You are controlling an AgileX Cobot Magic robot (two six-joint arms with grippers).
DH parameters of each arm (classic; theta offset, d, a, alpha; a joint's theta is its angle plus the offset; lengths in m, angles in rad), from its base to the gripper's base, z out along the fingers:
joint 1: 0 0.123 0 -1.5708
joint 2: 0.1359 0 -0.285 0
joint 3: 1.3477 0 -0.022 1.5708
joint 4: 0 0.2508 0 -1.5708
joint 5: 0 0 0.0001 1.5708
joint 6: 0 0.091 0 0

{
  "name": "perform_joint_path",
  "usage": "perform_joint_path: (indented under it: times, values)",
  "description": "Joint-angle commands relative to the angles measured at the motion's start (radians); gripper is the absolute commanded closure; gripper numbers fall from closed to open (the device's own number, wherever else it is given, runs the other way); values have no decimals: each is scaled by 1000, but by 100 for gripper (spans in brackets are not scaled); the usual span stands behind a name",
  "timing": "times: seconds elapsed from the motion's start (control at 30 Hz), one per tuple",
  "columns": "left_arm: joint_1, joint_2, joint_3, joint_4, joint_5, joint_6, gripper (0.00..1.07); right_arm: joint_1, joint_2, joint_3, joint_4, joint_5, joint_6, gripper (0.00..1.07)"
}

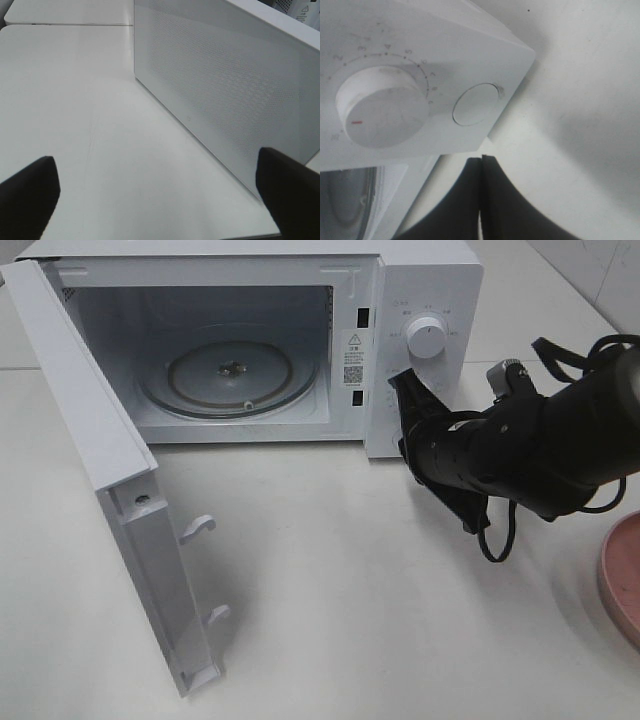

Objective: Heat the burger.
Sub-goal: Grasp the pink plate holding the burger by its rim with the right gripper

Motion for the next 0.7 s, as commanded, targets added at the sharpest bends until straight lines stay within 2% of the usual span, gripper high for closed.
perform_joint_path:
  times: [0.03, 0.27, 0.33, 0.53, 0.63, 0.7]
  values:
    - [-1, -16, 0, -1, -6, -4, 7, -3, -73, 39, -17, 77, -147, 107]
    - [-1, -16, 0, -1, -6, -4, 7, -3, -148, 45, -19, 249, -423, 107]
    - [-1, -16, 0, -1, -6, -4, 7, -3, -184, 44, -19, 344, -603, 107]
    - [-1, -16, 0, -1, -6, -4, 7, -3, -215, 43, -22, 461, -764, 107]
    - [-1, -16, 0, -1, -6, -4, 7, -28, -239, 43, -64, 558, -836, 107]
    - [-1, -16, 0, -1, -6, -4, 7, -79, -275, 42, -175, 697, -848, 107]
